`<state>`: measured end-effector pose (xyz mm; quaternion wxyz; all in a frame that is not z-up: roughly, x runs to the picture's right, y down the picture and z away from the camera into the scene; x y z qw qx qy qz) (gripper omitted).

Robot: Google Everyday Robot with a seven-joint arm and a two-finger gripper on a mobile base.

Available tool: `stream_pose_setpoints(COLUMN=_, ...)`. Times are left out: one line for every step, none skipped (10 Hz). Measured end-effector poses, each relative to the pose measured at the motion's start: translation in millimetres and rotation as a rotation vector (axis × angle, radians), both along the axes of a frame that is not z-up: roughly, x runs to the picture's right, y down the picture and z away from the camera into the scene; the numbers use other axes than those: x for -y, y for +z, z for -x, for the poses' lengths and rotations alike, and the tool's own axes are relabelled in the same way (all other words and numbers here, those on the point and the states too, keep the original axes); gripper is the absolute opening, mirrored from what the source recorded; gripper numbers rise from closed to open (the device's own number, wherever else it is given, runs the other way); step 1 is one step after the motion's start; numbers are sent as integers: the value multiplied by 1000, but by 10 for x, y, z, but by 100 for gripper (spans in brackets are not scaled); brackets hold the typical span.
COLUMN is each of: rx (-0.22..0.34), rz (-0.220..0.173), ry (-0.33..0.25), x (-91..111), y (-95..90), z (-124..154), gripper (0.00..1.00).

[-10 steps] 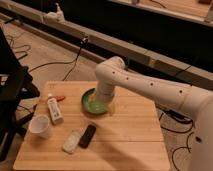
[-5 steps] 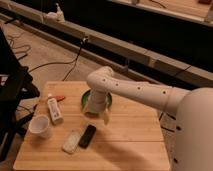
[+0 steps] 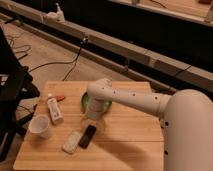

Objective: Place the eraser in the ceramic cup

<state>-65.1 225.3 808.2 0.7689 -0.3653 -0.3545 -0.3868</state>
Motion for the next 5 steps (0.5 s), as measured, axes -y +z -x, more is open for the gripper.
stream_pose_setpoints(rx=-5, rz=18, ry=19, x=-47, y=58, z=-29, gripper=80)
stream_pose_setpoints(rx=-11, rz=32, ry=29, x=-90, y=124, z=-51, gripper=78)
stream_pose_setpoints(rx=-18, rz=45, ry=23, x=-128, y=176, z=-78, gripper=70)
stream_pose_setpoints(rx=-21, rz=50, ry=17, x=-144, y=210, z=-92, gripper=62)
stream_pose_setpoints(rx=-26, rz=54, ry=7, x=-152, y=248, z=-97, gripper=49)
